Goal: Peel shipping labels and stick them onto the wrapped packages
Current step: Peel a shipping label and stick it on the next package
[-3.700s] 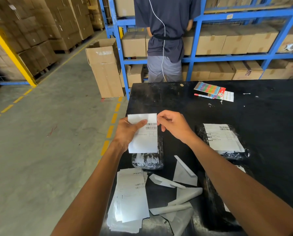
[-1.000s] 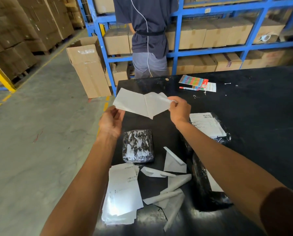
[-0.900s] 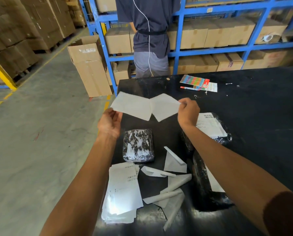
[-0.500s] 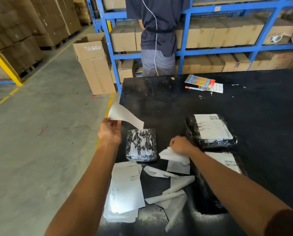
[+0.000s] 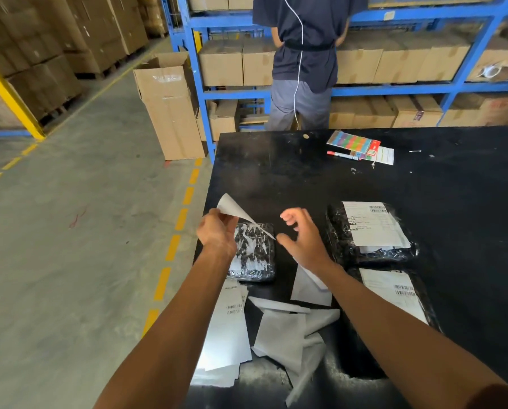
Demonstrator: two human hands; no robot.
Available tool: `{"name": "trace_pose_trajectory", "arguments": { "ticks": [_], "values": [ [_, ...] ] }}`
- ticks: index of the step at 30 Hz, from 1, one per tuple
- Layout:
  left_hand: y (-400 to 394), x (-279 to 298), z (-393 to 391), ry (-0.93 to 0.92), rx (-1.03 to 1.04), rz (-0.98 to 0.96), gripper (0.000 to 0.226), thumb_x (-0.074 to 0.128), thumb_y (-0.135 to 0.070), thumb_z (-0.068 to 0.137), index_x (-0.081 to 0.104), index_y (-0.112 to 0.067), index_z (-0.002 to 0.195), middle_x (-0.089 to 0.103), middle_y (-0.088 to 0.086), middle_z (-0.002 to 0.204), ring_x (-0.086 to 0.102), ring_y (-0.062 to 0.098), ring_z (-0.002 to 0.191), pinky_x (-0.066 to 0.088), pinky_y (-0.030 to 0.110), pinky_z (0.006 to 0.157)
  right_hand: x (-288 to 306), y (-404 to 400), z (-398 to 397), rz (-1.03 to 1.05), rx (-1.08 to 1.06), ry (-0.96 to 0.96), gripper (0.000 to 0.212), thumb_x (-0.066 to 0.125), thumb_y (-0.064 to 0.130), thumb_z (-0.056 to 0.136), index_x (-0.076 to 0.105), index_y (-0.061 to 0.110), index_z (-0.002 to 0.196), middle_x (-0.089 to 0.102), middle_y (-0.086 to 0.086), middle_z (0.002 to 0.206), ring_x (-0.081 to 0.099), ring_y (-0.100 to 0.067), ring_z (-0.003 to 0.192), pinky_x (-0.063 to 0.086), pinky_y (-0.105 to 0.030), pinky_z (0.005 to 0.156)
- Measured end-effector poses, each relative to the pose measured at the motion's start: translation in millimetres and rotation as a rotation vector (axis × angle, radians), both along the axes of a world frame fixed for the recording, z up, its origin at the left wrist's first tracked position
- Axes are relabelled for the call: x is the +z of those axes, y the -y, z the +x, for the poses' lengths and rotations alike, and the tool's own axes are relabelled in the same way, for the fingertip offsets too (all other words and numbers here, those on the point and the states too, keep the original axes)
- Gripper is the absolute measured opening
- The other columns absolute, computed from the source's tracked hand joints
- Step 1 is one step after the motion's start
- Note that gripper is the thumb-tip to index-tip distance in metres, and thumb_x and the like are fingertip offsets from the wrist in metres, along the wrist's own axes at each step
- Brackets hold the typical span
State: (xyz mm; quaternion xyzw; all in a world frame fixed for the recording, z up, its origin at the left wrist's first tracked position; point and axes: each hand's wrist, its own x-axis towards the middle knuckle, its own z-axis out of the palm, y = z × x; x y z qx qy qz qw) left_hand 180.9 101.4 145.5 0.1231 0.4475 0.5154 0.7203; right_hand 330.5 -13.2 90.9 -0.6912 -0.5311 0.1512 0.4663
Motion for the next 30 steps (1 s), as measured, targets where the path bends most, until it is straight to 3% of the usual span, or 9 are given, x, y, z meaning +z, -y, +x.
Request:
{"name": "trace_pose_trajectory", "arguments": {
  "ticks": [3, 6, 9, 13, 16, 19, 22, 26, 30],
  "values": [
    [5.6, -3.0, 15.1, -0.027, -0.033, 0.025, 0.007, 0.049, 0.002, 0.092, 0.056, 0.001, 0.092, 0.061, 0.02, 0.096, 0.063, 0.03, 0.095, 0.058, 0.043, 0.084, 5.4, -14.5, -14.5, -0.049, 0.059, 0.403, 0.039, 0.065, 0.043, 0.081, 0.049, 0.022, 0.109, 0.048, 0.006, 0.108, 0.045, -0.01, 0.1, 0.034, -0.025, 0.085],
    [11.4, -7.7, 20.4, 0.029, -0.119, 0.031, 0.011, 0.05, -0.004, 0.092, 0.057, 0.001, 0.099, 0.066, 0.016, 0.093, 0.065, 0.027, 0.091, 0.058, 0.035, 0.076, 0.3, -28.9, -25.3, 0.016, -0.049, 0.515, 0.011, 0.058, 0.025, 0.092, 0.051, 0.017, 0.095, 0.057, 0.003, 0.095, 0.056, -0.019, 0.09, 0.042, -0.032, 0.079],
    [9.4, -9.7, 13.4, 0.131, -0.215, 0.062, 0.027, 0.052, -0.024, 0.092, 0.059, -0.002, 0.107, 0.066, 0.014, 0.097, 0.065, 0.027, 0.093, 0.054, 0.037, 0.087, -2.5, -36.9, -25.5, -0.062, -0.126, 0.382, 0.012, 0.057, 0.016, 0.095, 0.047, 0.018, 0.089, 0.058, 0.003, 0.088, 0.059, -0.02, 0.083, 0.047, -0.037, 0.077],
    [-8.4, -25.0, -2.3, 0.022, -0.296, 0.132, 0.047, 0.046, -0.039, 0.097, 0.052, -0.01, 0.134, 0.06, 0.012, 0.128, 0.057, 0.028, 0.118, 0.042, 0.039, 0.106, 0.3, -42.8, -18.6, -0.225, -0.094, -0.023, 0.015, 0.06, 0.021, 0.095, 0.048, 0.019, 0.088, 0.055, 0.006, 0.079, 0.051, -0.011, 0.068, 0.04, -0.022, 0.06],
    [-19.1, -37.9, -6.7, -0.306, -0.386, 0.109, 0.029, 0.056, -0.022, 0.094, 0.059, -0.006, 0.118, 0.061, 0.012, 0.115, 0.06, 0.023, 0.097, 0.05, 0.03, 0.082, 7.6, -45.8, -18.6, -0.295, 0.059, -0.414, 0.02, 0.064, 0.023, 0.092, 0.049, 0.015, 0.082, 0.047, -0.008, 0.071, 0.041, -0.011, 0.065, 0.034, -0.027, 0.063],
    [-26.0, -49.0, -9.8, -0.501, -0.465, 0.1, 0.022, 0.064, -0.017, 0.086, 0.069, -0.003, 0.103, 0.068, 0.016, 0.1, 0.063, 0.027, 0.08, 0.054, 0.031, 0.065, 7.3, -47.0, -18.3, -0.353, 0.163, -0.631, 0.018, 0.063, 0.022, 0.093, 0.057, 0.006, 0.099, 0.065, -0.022, 0.095, 0.056, -0.016, 0.078, 0.041, -0.027, 0.07],
    [-31.3, -54.1, -12.7, -0.49, -0.408, 0.141, 0.018, 0.065, -0.004, 0.086, 0.07, -0.004, 0.103, 0.07, 0.015, 0.102, 0.065, 0.031, 0.087, 0.056, 0.033, 0.069, -0.9, -51.3, -18.3, -0.41, 0.13, -0.686, 0.013, 0.062, 0.017, 0.094, 0.058, 0.01, 0.104, 0.067, -0.008, 0.103, 0.058, -0.018, 0.082, 0.045, -0.026, 0.069],
    [-39.2, -66.4, -17.0, -0.508, -0.381, 0.115, 0.029, 0.066, 0.004, 0.084, 0.065, -0.004, 0.112, 0.071, 0.014, 0.104, 0.069, 0.031, 0.092, 0.058, 0.033, 0.071, -22.9, -57.6, -20.7, -0.486, -0.043, -0.703, 0.013, 0.062, 0.014, 0.092, 0.057, 0.012, 0.104, 0.066, -0.014, 0.111, 0.066, -0.03, 0.102, 0.054, -0.046, 0.093],
    [-39.7, -78.8, -18.9, -0.563, -0.413, 0.145, 0.028, 0.064, 0.006, 0.086, 0.063, -0.005, 0.113, 0.072, 0.012, 0.104, 0.069, 0.027, 0.094, 0.059, 0.035, 0.078, -37.8, -57.9, -25.6, -0.514, -0.096, -0.588, 0.011, 0.061, 0.014, 0.092, 0.056, 0.008, 0.099, 0.066, -0.013, 0.103, 0.066, -0.029, 0.1, 0.056, -0.036, 0.077]
  ]
}}
